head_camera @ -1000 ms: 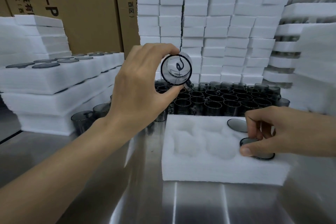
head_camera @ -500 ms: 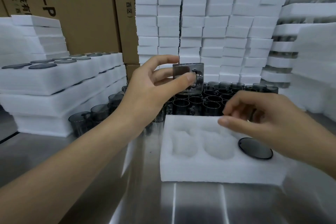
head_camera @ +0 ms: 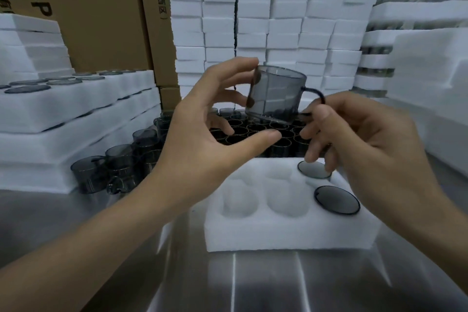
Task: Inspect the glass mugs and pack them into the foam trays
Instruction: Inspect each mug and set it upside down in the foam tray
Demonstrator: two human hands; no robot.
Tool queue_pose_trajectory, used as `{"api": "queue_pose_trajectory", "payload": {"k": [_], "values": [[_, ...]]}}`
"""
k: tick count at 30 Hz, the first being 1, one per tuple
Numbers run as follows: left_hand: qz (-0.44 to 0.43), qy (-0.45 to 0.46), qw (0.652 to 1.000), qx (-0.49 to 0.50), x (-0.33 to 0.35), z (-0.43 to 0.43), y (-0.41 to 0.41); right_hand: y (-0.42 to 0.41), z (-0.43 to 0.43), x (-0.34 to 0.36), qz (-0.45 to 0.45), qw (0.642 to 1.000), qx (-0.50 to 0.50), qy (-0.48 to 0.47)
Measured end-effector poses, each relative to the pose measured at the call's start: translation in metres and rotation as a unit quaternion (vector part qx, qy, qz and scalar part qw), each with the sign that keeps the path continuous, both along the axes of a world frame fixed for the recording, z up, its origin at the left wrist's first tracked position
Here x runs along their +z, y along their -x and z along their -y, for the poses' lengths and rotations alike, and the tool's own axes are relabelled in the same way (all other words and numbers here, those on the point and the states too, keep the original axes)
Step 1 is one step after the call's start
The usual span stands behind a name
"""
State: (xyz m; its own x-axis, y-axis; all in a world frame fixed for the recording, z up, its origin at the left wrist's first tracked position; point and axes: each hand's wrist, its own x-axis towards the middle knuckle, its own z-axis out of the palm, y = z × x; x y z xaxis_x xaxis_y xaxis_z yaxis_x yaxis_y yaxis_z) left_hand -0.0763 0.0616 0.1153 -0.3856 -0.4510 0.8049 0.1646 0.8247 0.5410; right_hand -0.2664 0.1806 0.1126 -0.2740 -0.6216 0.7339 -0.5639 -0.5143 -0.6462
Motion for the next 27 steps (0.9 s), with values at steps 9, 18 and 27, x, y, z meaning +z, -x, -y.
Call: {"api": "queue_pose_trajectory", "payload": {"k": [9,18,27], "values": [[-0.006,0.092,0.995,0.045,-0.001,0.001,0.000,-0.002,0.002,-0.005,-0.002,0.998,-0.048,0.038],[0.003,0.208,0.970,0.123,0.000,-0.009,0.002,-0.002,-0.007,0.004,-0.286,0.944,-0.124,0.110],[-0.034,0.220,0.975,0.019,0.004,-0.002,-0.003,-0.009,-0.003,-0.002,-0.103,0.989,-0.001,0.106]]}}
